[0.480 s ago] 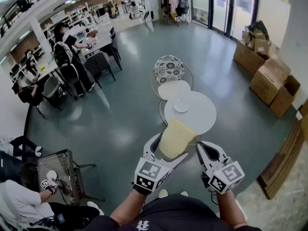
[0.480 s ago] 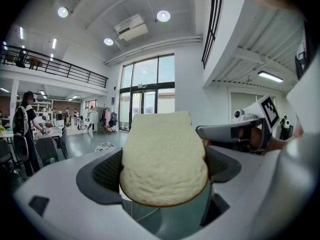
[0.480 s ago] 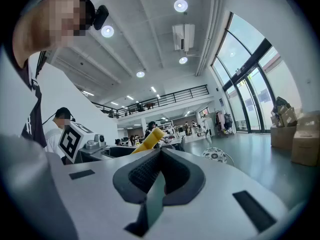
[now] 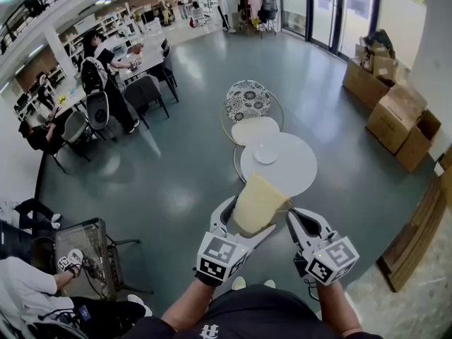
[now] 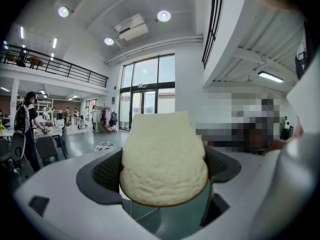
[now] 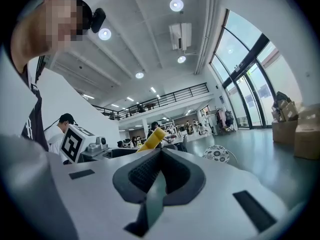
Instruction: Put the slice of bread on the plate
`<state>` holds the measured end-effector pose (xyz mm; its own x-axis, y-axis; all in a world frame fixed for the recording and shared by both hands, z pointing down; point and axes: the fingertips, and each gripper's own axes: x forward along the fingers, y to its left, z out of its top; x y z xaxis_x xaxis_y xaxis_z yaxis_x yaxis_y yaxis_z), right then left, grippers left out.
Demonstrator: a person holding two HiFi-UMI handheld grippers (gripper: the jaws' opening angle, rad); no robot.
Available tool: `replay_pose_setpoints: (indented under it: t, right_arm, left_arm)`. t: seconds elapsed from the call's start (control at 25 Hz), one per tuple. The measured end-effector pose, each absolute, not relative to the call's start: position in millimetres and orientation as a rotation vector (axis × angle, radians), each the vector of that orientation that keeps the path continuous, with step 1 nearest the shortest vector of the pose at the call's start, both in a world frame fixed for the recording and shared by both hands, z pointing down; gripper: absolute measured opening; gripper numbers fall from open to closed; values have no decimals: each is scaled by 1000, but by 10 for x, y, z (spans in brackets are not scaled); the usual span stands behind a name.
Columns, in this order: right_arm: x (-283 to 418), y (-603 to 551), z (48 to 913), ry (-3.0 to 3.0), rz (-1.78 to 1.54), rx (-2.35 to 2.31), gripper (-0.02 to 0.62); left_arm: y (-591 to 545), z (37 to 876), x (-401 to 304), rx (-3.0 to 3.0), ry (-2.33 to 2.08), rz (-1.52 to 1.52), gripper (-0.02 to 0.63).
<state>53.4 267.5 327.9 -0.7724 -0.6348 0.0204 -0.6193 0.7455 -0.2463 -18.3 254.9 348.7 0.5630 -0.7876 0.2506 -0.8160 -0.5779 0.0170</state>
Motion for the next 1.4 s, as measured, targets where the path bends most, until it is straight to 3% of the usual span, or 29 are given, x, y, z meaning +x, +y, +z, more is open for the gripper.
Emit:
replay_pose_setpoints:
  t: [1.4]
  right_arm:
    - [894, 2503, 3338, 2871, -372, -971, 6]
  left_arm:
    - [2421, 3589, 139, 2603, -1433, 347, 508]
